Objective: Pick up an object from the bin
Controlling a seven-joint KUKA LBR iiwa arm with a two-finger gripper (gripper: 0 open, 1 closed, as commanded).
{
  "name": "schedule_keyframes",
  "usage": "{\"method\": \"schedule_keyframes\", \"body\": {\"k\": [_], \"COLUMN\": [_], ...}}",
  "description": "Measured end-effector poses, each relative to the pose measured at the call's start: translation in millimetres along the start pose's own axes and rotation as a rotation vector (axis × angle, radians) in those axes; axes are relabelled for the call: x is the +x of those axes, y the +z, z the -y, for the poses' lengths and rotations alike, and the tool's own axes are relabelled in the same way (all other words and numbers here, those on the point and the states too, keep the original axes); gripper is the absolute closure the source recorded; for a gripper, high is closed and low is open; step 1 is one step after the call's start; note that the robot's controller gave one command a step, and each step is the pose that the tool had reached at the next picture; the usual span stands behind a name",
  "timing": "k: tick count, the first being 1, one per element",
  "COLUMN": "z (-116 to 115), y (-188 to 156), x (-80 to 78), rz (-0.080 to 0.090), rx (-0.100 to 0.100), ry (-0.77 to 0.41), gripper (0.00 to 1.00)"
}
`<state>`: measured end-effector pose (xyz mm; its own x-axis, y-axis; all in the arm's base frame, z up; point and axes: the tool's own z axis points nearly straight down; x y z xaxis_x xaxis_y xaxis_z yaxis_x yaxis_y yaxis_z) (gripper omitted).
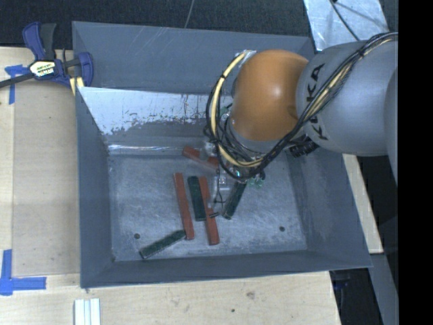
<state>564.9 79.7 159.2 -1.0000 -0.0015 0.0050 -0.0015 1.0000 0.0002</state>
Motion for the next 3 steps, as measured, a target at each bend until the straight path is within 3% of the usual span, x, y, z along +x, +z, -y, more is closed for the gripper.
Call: {"method": "schedule_keyframes", "body": {"k": [1, 2, 3], "z": [0.3, 8.1, -12.6], "y": [-4.4, 73.6, 84.9], "x": [-1.9, -31.4, -37.4], "rz": [0.008, 0.005, 0.016], "rx": [-0.001, 0.002, -0.003], "ry": [0.002, 0.185, 0.225], "gripper": [0.0, 0.0, 1.0]}}
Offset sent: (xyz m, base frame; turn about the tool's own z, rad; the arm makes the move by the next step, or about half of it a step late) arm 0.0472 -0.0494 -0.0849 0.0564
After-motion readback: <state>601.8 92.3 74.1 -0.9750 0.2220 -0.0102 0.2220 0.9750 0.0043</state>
